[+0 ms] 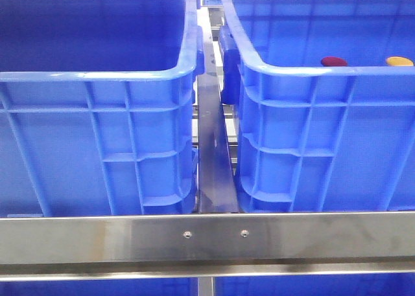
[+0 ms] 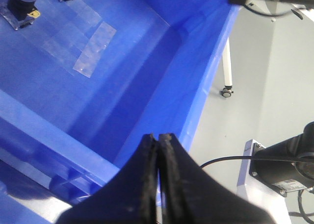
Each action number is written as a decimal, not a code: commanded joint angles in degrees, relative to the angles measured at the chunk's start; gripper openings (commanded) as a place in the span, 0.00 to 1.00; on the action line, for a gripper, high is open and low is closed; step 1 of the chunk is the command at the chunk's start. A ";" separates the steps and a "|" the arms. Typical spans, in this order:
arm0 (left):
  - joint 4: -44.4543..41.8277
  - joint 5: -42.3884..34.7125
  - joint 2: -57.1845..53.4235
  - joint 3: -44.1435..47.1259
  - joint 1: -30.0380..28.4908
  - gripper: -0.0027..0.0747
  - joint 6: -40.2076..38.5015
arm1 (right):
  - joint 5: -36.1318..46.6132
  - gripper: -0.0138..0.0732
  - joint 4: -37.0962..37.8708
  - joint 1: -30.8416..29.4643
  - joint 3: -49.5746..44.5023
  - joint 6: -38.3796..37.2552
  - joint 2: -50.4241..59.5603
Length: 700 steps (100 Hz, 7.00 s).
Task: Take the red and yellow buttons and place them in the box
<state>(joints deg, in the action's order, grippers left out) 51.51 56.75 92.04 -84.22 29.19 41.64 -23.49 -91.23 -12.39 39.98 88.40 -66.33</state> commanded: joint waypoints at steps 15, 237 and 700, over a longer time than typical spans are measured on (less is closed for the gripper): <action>1.43 -9.37 -8.69 4.56 0.32 0.01 -0.53 | -2.75 0.08 -1.16 -0.50 -2.92 0.69 7.48; -4.42 -44.54 -62.79 55.87 0.32 0.01 1.53 | -4.06 0.08 -1.16 -0.50 -26.50 0.69 62.64; -47.94 -53.88 -94.10 87.33 -31.01 0.01 -38.18 | 34.61 0.08 94.38 10.84 -39.89 -95.34 66.13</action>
<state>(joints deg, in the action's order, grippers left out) 3.45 7.21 -0.33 0.08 -1.66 4.13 1.71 2.14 0.07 1.05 -6.37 0.04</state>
